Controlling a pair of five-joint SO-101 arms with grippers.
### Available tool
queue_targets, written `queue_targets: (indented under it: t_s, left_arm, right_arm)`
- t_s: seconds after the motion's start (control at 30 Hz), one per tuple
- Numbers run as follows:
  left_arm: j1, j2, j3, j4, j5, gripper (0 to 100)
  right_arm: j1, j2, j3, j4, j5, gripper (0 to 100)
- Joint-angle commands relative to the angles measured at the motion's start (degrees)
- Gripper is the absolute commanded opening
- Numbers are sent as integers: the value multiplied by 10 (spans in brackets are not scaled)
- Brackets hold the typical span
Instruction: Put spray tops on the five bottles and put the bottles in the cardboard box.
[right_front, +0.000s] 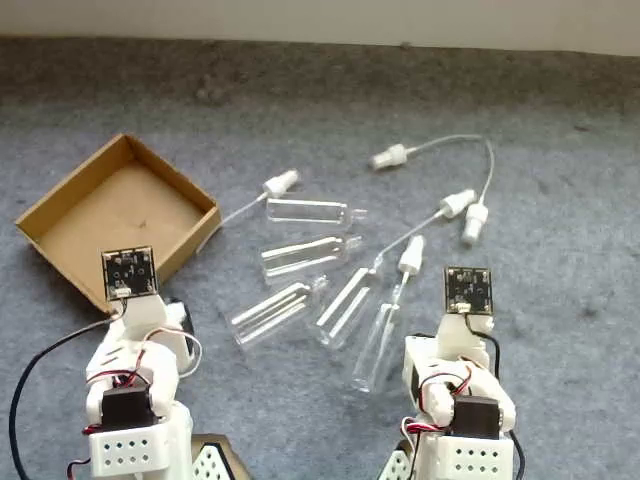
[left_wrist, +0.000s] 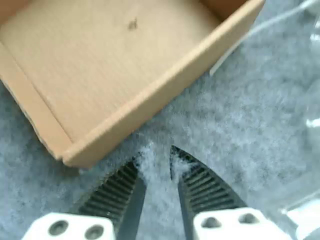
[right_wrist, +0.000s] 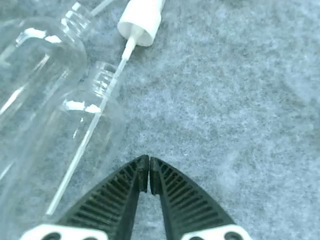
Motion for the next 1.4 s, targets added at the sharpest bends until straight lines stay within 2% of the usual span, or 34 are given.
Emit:
queue_targets:
  t_s: [0.0, 0.07, 0.2, 0.27, 0.37, 0.53, 0.83, 1.1, 1.17, 1.27, 1.37]
  left_arm:
    - [7, -9, 12, -98, -49, 8]
    - [20, -9, 11, -113, -89, 8]
    - [86, -8, 0, -106, -100, 8]
    - [113, -8, -33, -74, -133, 5]
    - [118, -8, -105, -4, -162, 5]
    - [121, 15, -192, 44, -206, 5]
    - [130, 263, -327, 52, -222, 8]
    - [255, 465, -448, 55, -222, 8]
    - [279, 507, -465, 55, -252, 8]
    - [307, 566, -483, 70, -341, 8]
    - [320, 617, -505, 81, -368, 8]
  right_arm:
    - [5, -5, 75, 1, 8, 5]
    - [5, -5, 75, 1, 8, 5]
    - [5, -5, 75, 1, 8, 5]
    - [5, -5, 75, 1, 8, 5]
    - [2, -5, 76, 1, 8, 5]
    - [2, -5, 77, 1, 8, 5]
    - [2, -5, 78, 0, 8, 5]
    - [5, -5, 76, 1, 10, 5]
    - [6, -5, 76, 1, 10, 5]
    - [7, -5, 76, 1, 11, 5]
    - [7, -5, 75, 1, 11, 5]
